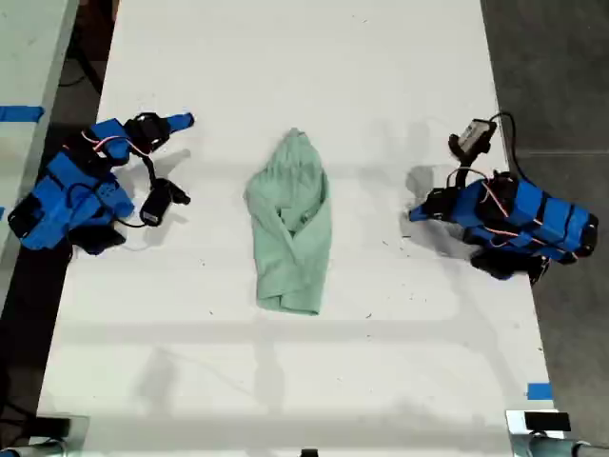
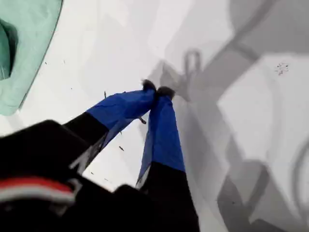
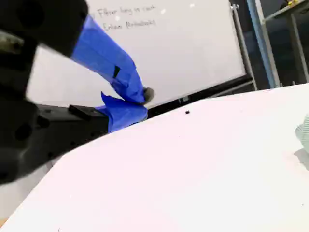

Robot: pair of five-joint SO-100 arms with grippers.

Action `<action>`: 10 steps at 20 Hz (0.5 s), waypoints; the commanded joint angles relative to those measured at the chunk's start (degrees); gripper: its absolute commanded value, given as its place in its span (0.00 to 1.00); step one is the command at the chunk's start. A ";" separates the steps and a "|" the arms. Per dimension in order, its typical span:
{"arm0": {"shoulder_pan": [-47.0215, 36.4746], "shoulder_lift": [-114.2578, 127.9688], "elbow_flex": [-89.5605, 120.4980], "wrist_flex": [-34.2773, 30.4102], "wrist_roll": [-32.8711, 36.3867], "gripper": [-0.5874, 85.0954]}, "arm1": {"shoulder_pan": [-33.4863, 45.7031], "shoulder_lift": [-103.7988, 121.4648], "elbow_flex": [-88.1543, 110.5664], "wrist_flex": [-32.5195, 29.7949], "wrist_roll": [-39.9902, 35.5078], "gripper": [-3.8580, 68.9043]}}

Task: Fold t shirt

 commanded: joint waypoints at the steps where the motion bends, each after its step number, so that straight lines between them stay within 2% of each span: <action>1: 19.95 -58.62 -60.64 21.36 -20.39 0.00 | -20.13 -48.96 -52.12 -1.05 11.51 0.05; 10: 22.24 -62.05 -64.51 22.32 -20.21 0.00 | -22.06 -57.74 -60.03 -1.41 10.55 0.05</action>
